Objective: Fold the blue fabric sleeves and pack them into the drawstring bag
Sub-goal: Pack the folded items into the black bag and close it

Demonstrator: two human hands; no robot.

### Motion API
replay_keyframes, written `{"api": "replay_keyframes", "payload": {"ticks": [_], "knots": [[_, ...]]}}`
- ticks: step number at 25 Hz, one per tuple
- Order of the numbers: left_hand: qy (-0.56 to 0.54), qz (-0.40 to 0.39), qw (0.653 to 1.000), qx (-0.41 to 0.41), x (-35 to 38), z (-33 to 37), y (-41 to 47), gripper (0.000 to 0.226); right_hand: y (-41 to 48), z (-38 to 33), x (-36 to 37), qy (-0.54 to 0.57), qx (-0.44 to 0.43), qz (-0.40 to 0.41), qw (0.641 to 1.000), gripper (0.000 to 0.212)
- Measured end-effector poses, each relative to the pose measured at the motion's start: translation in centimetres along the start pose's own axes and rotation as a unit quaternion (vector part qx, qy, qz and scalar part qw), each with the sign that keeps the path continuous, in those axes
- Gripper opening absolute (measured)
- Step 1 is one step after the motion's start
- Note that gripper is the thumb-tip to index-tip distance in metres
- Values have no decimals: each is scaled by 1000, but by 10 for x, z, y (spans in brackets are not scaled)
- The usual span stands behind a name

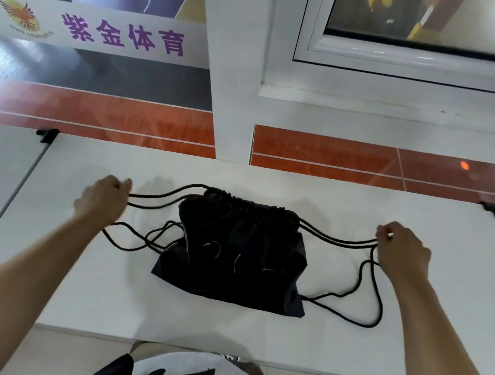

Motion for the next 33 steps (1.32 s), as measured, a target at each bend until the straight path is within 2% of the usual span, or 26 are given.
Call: {"api": "replay_keyframes", "payload": {"ticks": [2,4,6,8,11,13,15,18,20,22,24,26,27,28,30,31,33], "knots": [[10,-25,988,155,25,34,-14,47,-13,-30,19,-25,-72,-7,997,28],[-20,-66,954,293,46,70,-33,48,-33,-66,38,32,-128,-60,989,33],[-27,-66,947,314,57,90,-44,36,-63,-99,51,68,-147,-103,981,42],[-37,-17,949,312,57,96,-46,29,-83,-114,55,123,-138,-77,980,45],[-62,38,933,352,41,100,-50,30,-87,-117,42,300,-83,-89,946,50],[-112,28,924,364,24,95,-45,34,-68,-108,19,323,-96,-66,939,53],[-144,21,924,354,6,79,-27,37,-42,-90,-2,282,-113,-48,952,54],[-101,11,942,321,4,57,-3,41,-16,-74,-14,222,-103,-45,968,56],[-102,-8,956,276,17,58,9,40,-8,-80,-7,208,-82,-80,971,55],[-97,-13,969,226,28,67,16,32,-6,-94,5,196,-66,-121,971,45],[-70,34,983,166,35,73,16,21,-7,-100,14,171,-60,-106,978,25],[-82,69,982,156,42,81,8,18,-15,-98,25,167,-81,-49,981,27],[-101,48,978,175,50,85,1,14,-22,-96,34,187,-92,-35,977,25],[-120,-7,975,188,61,89,-5,13,-29,-96,43,208,-98,-44,972,18],[-151,-140,965,160,86,96,-14,29,-41,-98,62,211,-93,-129,964,17],[-173,-186,959,125,95,97,-16,43,-44,-98,71,200,-82,-178,960,27],[-241,-222,943,50,108,100,-16,61,-49,-101,80,167,-58,-250,952,54]]}}
Point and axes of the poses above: each hand's wrist, its own y-axis towards the middle knuckle, its own x-axis out of the palm, z = x × y, the point moved 1 cm from there along y, towards the middle knuckle, and after that the axes turned 7 degrees about x, right-handed, at the moved point
